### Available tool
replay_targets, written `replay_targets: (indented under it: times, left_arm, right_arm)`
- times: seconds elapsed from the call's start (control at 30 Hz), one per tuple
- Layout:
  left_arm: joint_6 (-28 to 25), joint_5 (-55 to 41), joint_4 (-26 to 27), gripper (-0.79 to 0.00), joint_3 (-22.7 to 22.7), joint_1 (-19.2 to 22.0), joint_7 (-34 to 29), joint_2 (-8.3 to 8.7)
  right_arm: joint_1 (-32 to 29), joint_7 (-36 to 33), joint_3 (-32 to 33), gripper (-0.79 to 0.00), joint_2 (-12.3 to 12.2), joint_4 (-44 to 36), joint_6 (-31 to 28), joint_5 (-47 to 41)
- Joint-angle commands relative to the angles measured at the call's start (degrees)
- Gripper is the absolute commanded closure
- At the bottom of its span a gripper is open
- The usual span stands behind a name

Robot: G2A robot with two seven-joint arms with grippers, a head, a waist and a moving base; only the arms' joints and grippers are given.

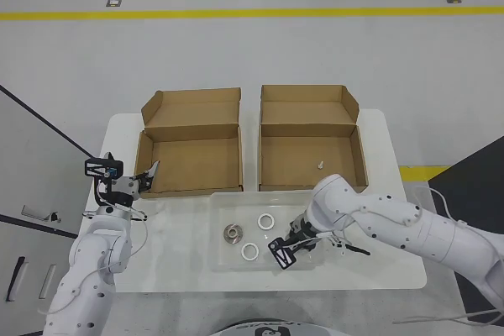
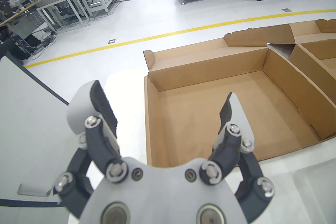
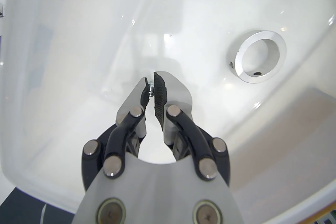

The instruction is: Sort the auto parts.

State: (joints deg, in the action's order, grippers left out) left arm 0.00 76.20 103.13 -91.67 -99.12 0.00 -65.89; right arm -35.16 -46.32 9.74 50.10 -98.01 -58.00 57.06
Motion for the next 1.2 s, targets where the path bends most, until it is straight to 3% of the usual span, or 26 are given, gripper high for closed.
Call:
replay_targets:
  times: [0.0,0.37,0.73,0.93,1.17]
  left_arm:
    - [0.0,0.0,0.0,-0.785,0.0,0.0,0.0,0.0]
    - [0.0,0.0,0.0,-0.785,0.0,0.0,0.0,0.0]
    - [0.0,0.0,0.0,-0.785,0.0,0.0,0.0,0.0]
    - [0.0,0.0,0.0,-0.785,0.0,0.0,0.0,0.0]
    - [0.0,0.0,0.0,-0.785,0.0,0.0,0.0,0.0]
  right_arm:
    - [0.6,0.0,0.0,0.0,-0.1,-0.4,0.0,-0.8]
    - [3.7,0.0,0.0,0.0,-1.5,-2.6,0.0,-4.0]
    - [11.9,0.2,0.0,0.0,-5.0,-6.3,0.0,-18.7]
    - [14.0,13.6,2.3,0.0,-8.3,-5.7,0.0,-18.2]
    - [9.2,39.4,8.5,0.0,-13.2,-4.0,0.0,-7.7]
